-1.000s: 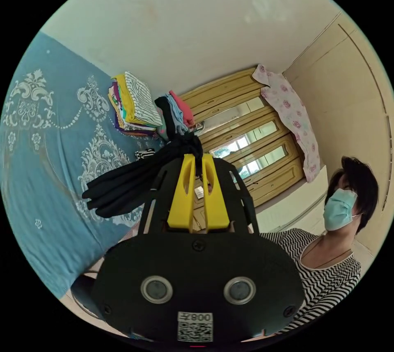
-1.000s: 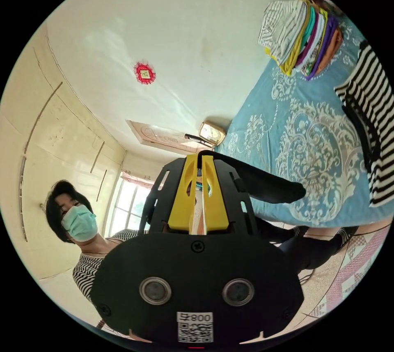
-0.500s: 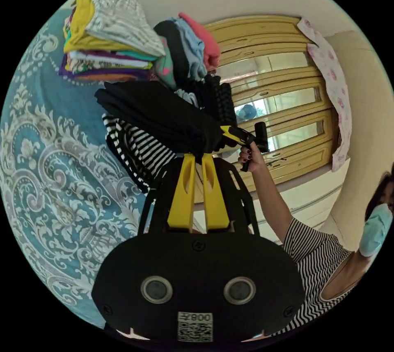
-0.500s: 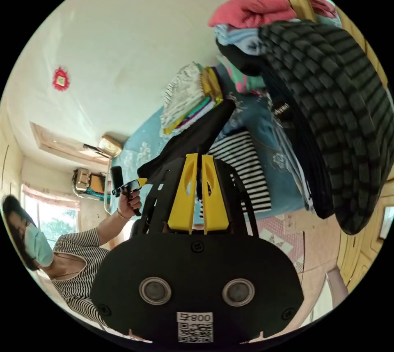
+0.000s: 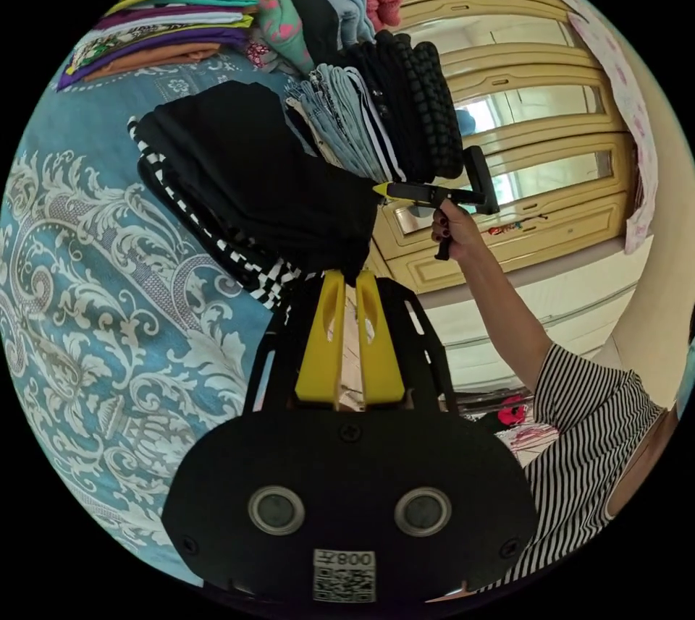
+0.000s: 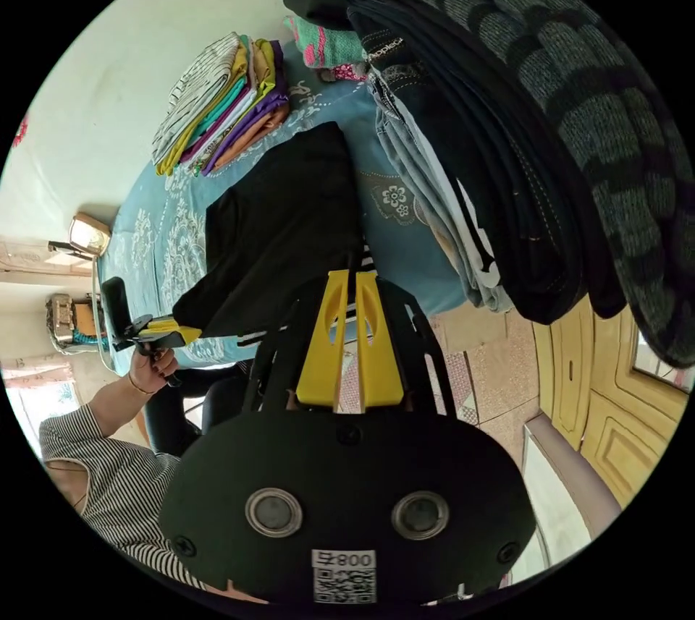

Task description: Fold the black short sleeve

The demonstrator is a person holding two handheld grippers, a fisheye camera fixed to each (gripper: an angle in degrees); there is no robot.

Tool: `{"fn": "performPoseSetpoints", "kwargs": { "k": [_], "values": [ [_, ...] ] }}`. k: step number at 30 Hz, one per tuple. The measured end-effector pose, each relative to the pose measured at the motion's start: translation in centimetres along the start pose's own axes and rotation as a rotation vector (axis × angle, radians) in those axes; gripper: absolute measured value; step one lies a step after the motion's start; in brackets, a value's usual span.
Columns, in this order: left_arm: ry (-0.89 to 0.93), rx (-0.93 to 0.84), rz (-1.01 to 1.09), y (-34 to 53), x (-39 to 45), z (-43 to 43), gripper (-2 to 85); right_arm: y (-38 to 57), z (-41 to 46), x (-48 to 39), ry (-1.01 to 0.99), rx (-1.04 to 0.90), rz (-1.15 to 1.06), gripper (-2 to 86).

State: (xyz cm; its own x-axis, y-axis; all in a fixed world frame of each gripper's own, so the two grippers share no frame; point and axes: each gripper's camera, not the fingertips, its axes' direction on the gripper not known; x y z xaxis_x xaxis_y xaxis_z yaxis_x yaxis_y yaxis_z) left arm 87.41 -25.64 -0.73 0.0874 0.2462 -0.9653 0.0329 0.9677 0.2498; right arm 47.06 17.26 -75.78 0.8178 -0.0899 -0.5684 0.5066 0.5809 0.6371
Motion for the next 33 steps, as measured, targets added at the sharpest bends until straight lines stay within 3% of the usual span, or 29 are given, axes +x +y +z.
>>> {"fn": "performPoseSetpoints", "kwargs": {
  "k": [11,17,25,33],
  "values": [
    [-0.023,-0.088,-0.06,-0.4,-5.6,11.2,3.3,0.8,6.8,1.9,0.097,-0.076,0.096,2.8],
    [-0.005,-0.078,-0.067,0.7,-7.2,12.8,3.0,3.1,6.3,3.3,0.038,-0.003,0.161,5.4],
    [-0.006,-0.003,-0.075,4.4,-8.4,11.0,1.4,8.6,4.4,2.2,0.141,0.135,0.261,2.3],
    [-0.142,0.093,-0.028,0.7,-9.2,9.7,0.2,12.0,4.0,-11.1,-0.166,0.307,-0.083,0.2]
  ]
}}
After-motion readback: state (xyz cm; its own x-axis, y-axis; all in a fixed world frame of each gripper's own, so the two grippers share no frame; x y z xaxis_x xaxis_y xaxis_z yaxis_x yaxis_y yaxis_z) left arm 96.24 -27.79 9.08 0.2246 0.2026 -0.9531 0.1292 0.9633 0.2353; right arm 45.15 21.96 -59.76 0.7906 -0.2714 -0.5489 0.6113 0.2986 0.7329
